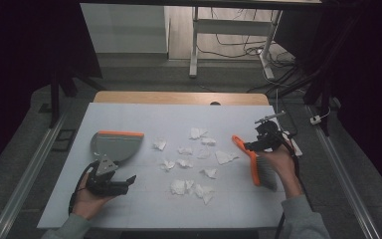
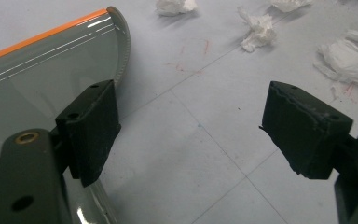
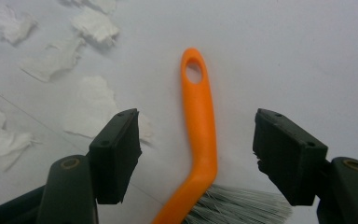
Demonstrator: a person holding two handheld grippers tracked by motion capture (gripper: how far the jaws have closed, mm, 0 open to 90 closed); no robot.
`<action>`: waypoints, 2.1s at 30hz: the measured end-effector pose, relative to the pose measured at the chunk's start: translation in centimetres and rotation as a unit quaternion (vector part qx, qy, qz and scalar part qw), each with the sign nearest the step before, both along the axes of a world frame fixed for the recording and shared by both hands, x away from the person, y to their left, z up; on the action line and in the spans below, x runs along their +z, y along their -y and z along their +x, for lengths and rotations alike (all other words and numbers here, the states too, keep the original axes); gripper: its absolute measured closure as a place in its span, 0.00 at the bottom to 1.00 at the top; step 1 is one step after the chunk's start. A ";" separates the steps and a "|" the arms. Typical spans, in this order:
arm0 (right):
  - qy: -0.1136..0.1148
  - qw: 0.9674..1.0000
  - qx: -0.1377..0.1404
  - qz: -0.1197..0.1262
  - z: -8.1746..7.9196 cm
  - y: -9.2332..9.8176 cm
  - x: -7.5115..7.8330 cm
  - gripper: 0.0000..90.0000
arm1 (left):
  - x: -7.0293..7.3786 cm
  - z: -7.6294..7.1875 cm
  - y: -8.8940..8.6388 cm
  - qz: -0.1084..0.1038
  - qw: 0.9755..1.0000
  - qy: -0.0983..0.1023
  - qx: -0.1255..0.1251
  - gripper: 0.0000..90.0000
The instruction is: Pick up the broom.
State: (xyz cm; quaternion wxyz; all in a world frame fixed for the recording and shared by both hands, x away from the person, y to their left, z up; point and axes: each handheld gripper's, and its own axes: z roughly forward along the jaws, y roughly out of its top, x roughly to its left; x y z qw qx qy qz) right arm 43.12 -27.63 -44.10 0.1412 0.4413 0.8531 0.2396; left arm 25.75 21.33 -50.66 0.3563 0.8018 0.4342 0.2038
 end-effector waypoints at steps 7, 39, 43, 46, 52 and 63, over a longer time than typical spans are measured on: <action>-0.039 0.999 0.005 -0.025 1.6 -0.2 -1.2 0.35 | -0.1 0.0 0.0 0.001 1.000 -0.001 0.001 0.22; -0.144 0.983 -0.003 -0.117 2.7 -0.8 -4.6 0.71 | -0.3 -0.2 -0.2 0.007 1.000 -0.001 0.002 0.22; -0.141 0.984 -0.008 -0.110 2.6 -0.5 -4.5 0.77 | -0.2 -0.3 -0.3 0.006 1.000 0.002 0.005 0.22; -0.138 0.984 -0.008 -0.111 2.5 -0.6 -4.6 0.78 | -0.2 -0.4 -0.4 0.004 1.000 0.004 0.006 0.22; -0.120 0.984 0.011 -0.134 2.2 -1.0 -4.5 0.78 | -0.1 -0.5 -0.5 0.004 1.000 0.004 0.007 0.22; -0.082 0.995 0.029 -0.047 1.0 1.7 -1.9 0.78 | -0.2 -0.4 -0.5 0.003 1.000 0.004 0.005 0.22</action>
